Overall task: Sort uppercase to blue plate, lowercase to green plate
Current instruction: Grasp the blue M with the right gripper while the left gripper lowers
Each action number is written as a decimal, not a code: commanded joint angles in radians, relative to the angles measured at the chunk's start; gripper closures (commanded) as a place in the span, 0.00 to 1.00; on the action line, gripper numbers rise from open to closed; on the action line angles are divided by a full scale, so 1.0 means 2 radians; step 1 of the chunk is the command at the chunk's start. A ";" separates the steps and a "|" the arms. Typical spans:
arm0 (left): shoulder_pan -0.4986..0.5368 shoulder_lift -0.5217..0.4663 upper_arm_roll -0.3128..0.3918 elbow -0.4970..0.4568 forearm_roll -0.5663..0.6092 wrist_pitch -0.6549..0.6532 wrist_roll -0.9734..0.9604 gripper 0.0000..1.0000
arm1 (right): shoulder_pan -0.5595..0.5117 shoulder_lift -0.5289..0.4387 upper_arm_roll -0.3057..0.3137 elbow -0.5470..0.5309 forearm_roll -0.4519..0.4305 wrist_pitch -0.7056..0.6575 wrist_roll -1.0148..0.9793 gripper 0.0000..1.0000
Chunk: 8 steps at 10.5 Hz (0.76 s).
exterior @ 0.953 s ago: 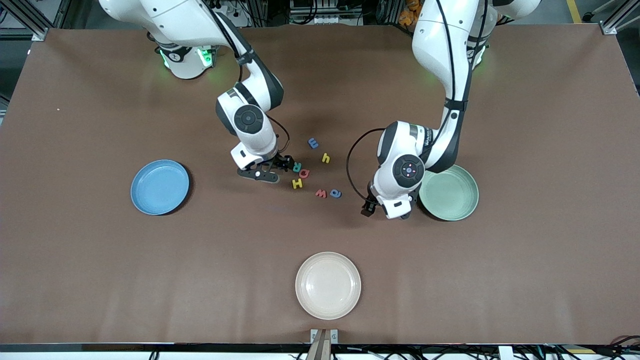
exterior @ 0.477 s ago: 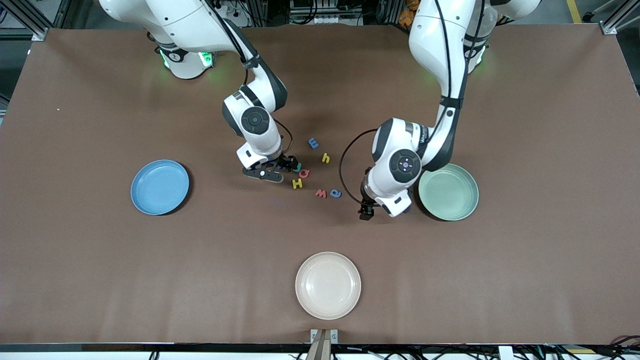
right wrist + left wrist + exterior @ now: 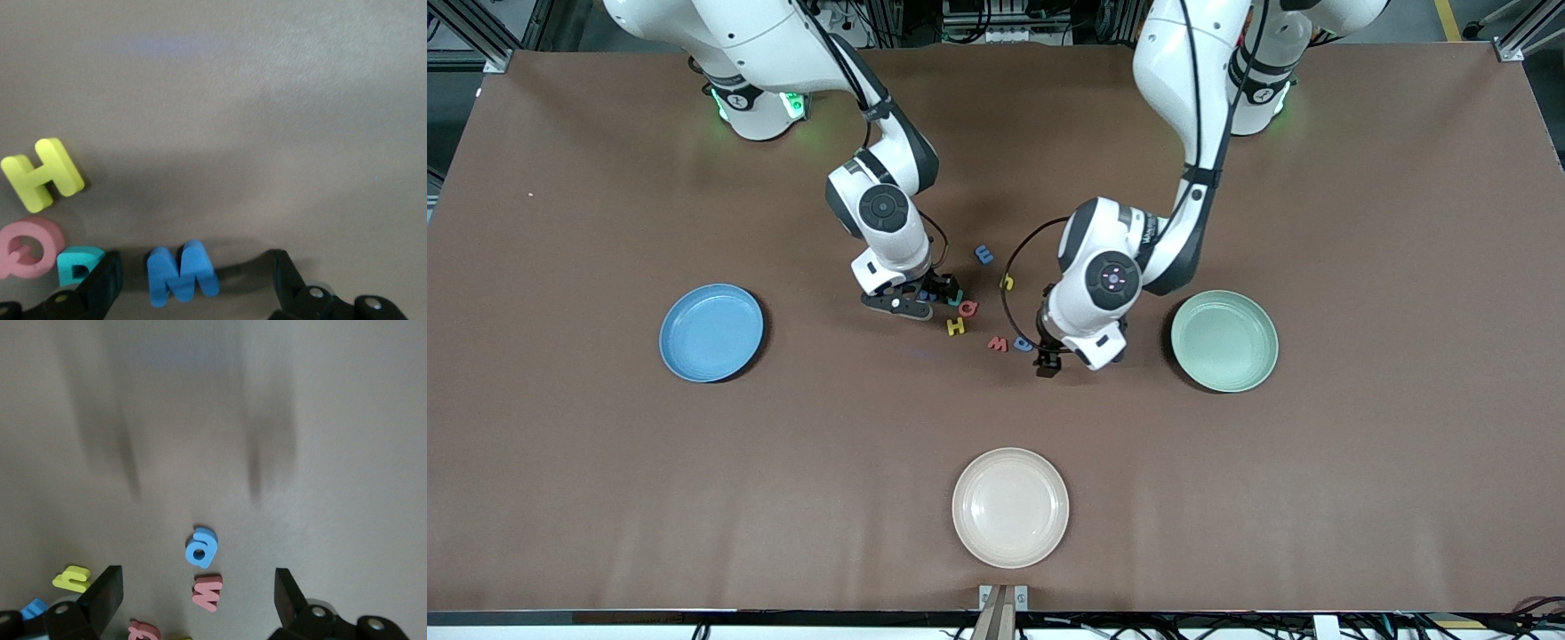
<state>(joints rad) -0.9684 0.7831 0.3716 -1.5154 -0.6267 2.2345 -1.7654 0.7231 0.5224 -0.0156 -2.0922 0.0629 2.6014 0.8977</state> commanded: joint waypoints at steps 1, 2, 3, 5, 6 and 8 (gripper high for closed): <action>-0.004 0.039 -0.022 0.031 -0.015 0.032 0.001 0.00 | 0.008 -0.010 -0.004 -0.008 0.002 0.005 0.014 0.00; -0.004 0.042 -0.029 0.028 -0.013 0.032 0.008 0.00 | 0.008 -0.010 -0.004 -0.008 0.002 0.005 0.014 0.00; -0.004 0.042 -0.030 0.027 -0.012 0.032 0.036 0.00 | 0.008 -0.010 -0.004 -0.008 0.002 0.005 0.014 0.47; -0.005 0.042 -0.031 0.025 -0.011 0.029 0.067 0.00 | 0.009 -0.011 -0.004 -0.008 0.002 0.006 0.023 1.00; -0.004 0.041 -0.029 0.025 -0.008 0.029 0.069 0.00 | 0.008 -0.011 -0.004 -0.008 0.002 0.008 0.023 1.00; -0.004 0.043 -0.029 0.022 0.005 0.027 0.083 0.00 | 0.007 -0.013 -0.004 -0.009 0.002 0.018 0.022 1.00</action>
<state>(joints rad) -0.9768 0.8597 0.3070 -1.4804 -0.6259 2.2979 -1.6262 0.7296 0.5055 -0.0193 -2.0923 0.0628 2.6114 0.9232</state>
